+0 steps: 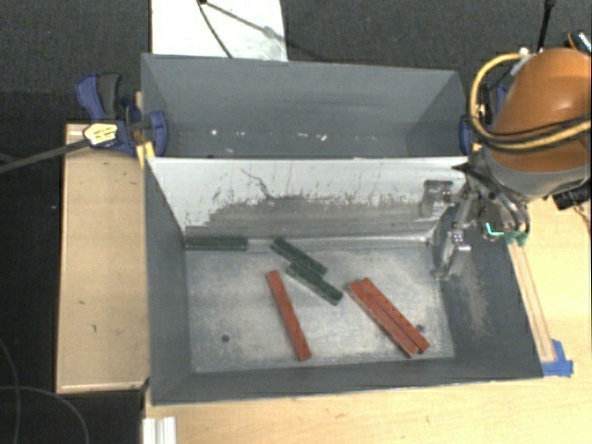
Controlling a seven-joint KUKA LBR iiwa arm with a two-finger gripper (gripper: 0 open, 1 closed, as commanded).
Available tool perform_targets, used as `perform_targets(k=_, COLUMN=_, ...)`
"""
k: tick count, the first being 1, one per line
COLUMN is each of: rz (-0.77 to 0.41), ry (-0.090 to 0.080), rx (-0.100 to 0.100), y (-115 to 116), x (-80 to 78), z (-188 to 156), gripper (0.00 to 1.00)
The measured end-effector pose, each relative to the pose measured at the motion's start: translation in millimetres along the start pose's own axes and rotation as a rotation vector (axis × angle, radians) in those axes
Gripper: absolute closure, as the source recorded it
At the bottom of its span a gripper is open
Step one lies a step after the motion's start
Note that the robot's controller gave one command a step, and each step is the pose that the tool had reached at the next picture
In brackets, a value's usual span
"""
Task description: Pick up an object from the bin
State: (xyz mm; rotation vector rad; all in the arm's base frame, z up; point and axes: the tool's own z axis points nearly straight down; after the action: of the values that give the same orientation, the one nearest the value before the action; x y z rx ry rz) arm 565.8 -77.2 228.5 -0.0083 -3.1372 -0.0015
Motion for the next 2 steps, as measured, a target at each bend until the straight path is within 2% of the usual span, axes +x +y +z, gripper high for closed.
perform_targets(k=1, rz=-0.105, ry=0.001, rx=-0.001, y=47.4, x=-3.5, z=152.5, gripper=0.00)
perform_targets(k=2, rz=-0.107, ry=-0.007, rx=0.001, y=45.9, x=-5.6, z=147.8, gripper=1.00)
